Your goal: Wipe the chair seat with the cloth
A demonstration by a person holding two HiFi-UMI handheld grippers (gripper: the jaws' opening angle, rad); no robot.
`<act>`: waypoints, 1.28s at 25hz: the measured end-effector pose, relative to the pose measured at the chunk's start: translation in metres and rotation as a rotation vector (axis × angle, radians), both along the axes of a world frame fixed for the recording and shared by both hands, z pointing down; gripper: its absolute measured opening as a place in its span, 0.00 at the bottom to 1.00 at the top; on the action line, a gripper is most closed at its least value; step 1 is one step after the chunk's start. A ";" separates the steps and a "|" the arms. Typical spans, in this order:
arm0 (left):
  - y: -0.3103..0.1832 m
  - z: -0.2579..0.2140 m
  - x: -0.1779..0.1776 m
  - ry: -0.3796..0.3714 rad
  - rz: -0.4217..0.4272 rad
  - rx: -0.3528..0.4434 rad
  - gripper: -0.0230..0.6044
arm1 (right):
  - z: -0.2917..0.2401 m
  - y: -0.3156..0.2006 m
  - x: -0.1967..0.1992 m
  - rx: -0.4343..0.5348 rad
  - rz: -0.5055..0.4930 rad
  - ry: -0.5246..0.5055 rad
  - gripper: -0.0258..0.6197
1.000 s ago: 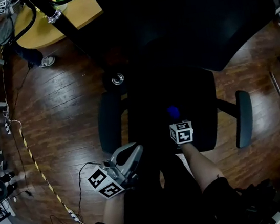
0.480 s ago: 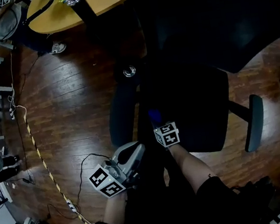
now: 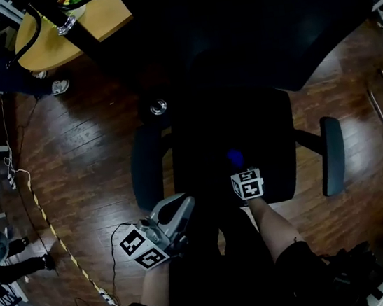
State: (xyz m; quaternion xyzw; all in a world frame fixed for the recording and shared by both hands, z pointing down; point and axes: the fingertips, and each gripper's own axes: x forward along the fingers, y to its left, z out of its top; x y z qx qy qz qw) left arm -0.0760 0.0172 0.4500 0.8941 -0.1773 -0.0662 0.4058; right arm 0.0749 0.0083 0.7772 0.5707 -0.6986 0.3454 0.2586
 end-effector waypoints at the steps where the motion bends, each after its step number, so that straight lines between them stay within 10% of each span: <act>1: 0.001 -0.001 0.006 0.004 0.012 0.002 0.04 | 0.000 0.008 0.022 -0.008 0.028 0.020 0.09; 10: 0.009 -0.002 0.046 0.012 0.108 0.000 0.04 | -0.014 0.082 0.171 -0.062 0.234 0.175 0.09; 21: 0.014 -0.010 0.048 0.011 0.081 0.028 0.04 | -0.019 0.088 0.189 -0.061 0.305 0.101 0.09; 25: 0.013 -0.015 0.029 0.020 0.021 0.044 0.04 | -0.020 0.069 0.143 -0.051 0.239 0.043 0.09; 32: 0.009 -0.017 -0.008 0.025 -0.066 0.057 0.04 | -0.017 0.023 -0.055 -0.033 -0.074 -0.122 0.09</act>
